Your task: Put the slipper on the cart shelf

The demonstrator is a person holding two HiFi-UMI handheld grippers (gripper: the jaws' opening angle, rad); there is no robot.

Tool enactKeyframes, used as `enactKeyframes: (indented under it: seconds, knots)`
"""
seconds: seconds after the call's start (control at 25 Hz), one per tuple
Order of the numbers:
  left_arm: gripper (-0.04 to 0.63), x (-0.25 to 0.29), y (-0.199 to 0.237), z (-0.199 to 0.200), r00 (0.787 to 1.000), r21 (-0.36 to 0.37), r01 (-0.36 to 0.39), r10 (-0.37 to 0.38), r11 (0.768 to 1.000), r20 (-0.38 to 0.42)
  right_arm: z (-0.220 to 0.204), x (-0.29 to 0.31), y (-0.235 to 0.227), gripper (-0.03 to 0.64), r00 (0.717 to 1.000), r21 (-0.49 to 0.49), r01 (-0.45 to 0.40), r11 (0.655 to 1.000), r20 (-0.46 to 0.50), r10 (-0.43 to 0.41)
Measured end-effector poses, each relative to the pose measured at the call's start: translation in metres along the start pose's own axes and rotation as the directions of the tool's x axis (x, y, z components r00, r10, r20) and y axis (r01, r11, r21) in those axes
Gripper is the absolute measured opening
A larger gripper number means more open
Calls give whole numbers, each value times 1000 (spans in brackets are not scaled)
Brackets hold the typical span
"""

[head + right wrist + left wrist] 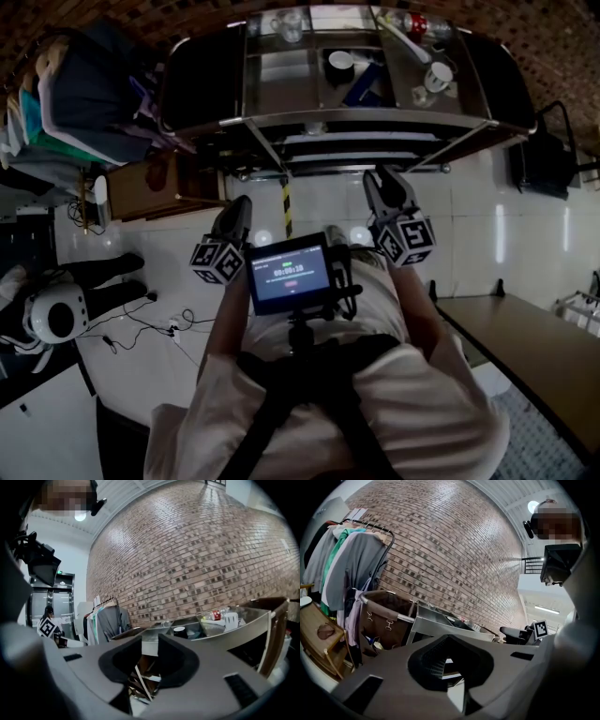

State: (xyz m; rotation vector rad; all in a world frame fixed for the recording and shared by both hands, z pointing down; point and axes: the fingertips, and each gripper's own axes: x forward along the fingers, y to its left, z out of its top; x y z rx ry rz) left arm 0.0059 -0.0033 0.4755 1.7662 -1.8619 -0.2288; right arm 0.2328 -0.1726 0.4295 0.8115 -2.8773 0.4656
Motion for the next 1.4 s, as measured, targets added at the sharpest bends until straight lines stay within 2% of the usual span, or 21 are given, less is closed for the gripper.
enactKeyframes:
  seconds: [0.32, 0.56, 0.76, 1.4]
  knots:
    - [2, -5, 2, -8, 1000, -9, -21, 21, 1000, -12, 0, 4, -6, 120, 1000, 0, 0, 1000, -8, 0]
    - [2, -1, -1, -12, 999, -12, -24, 24, 1000, -47, 5, 5, -6, 120, 1000, -70, 9, 998, -20, -10]
    - [2, 3, -8, -6, 998, 1, -15, 15, 1000, -59, 5, 7, -2, 120, 1000, -60, 8, 998, -27, -10]
    - [2, 42, -44, -35, 992, 34, -11, 15, 999, -129, -47, 39, -40, 120, 993, -56, -58, 997, -102, 52]
